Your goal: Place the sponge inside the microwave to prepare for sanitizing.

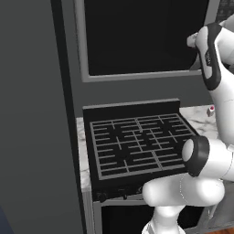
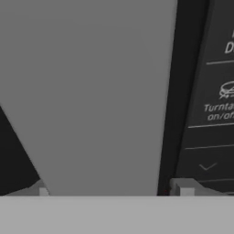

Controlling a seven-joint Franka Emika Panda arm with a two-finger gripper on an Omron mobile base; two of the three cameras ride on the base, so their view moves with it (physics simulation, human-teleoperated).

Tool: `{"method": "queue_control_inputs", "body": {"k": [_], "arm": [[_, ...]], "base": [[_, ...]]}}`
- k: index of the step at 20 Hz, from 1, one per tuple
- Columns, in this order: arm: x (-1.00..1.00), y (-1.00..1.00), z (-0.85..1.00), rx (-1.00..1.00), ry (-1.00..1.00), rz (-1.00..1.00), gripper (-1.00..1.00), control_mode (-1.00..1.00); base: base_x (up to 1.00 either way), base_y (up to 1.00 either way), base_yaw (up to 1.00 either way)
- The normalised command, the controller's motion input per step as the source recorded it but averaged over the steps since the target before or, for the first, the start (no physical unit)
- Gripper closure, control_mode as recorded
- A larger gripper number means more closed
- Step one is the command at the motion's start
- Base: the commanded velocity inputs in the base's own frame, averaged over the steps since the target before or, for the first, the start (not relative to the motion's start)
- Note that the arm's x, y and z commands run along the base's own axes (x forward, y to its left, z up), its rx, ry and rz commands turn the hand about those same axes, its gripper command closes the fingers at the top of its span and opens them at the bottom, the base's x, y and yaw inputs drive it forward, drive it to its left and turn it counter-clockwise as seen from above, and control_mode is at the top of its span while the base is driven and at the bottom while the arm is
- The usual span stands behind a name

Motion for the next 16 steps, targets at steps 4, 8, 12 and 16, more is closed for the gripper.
{"method": "queue_control_inputs", "body": {"k": [4,8,12,16], "arm": [[0.0,0.0,0.0,0.0,0.0,0.0,1.0,-1.0],[0.0,0.0,0.0,0.0,0.0,0.0,1.0,-1.0],[0.0,0.0,0.0,0.0,0.0,0.0,1.0,-1.0],[-0.25,0.04,0.0,-0.01,0.0,0.0,1.0,-1.0]], "base": [[0.0,0.0,0.0],[0.0,0.0,0.0],[0.0,0.0,0.0],[0.0,0.0,0.0]]}}
